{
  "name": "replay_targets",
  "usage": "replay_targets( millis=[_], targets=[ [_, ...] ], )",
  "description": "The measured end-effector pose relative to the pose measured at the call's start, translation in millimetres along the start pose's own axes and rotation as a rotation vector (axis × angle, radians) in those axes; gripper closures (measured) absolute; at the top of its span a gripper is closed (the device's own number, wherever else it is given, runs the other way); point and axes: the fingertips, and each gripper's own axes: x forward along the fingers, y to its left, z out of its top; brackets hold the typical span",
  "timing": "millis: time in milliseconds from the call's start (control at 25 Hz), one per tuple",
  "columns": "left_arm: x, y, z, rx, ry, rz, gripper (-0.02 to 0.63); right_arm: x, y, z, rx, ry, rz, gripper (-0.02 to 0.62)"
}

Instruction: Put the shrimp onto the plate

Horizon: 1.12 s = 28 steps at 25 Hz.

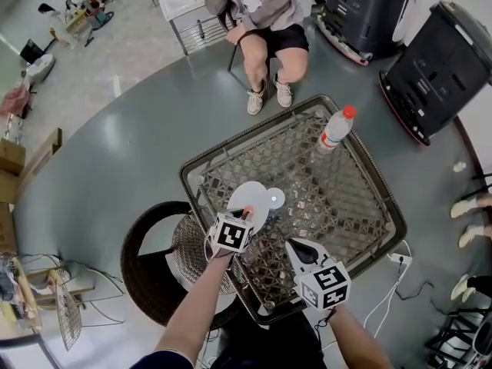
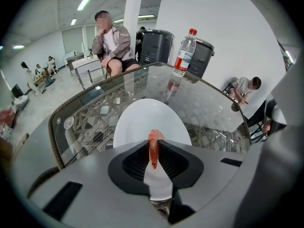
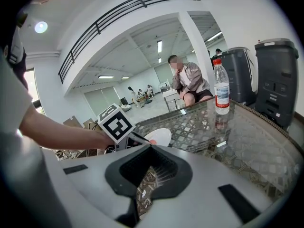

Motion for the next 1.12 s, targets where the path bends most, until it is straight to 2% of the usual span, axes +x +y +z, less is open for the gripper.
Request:
replay_targets(
  millis=[480, 840, 1120],
  targets=[
    [7.0, -4.4, -0.8, 0.011, -0.008, 0.009, 0.54, -5.0, -0.4, 4.4, -0.003, -0.013, -0.016, 0.591],
    [-9.2, -0.1, -3.0, 0.025, -0.038, 0.057, 0.538, -17.4, 4.0, 17.1, -0.006, -0.048, -0.044, 0.591],
    [-18.5, -4.0, -6.3, 0.033, -0.075, 0.028, 0.537, -28.4, 16.4, 24.3, -0.013, -0.086, -0.064, 0.591]
  ],
)
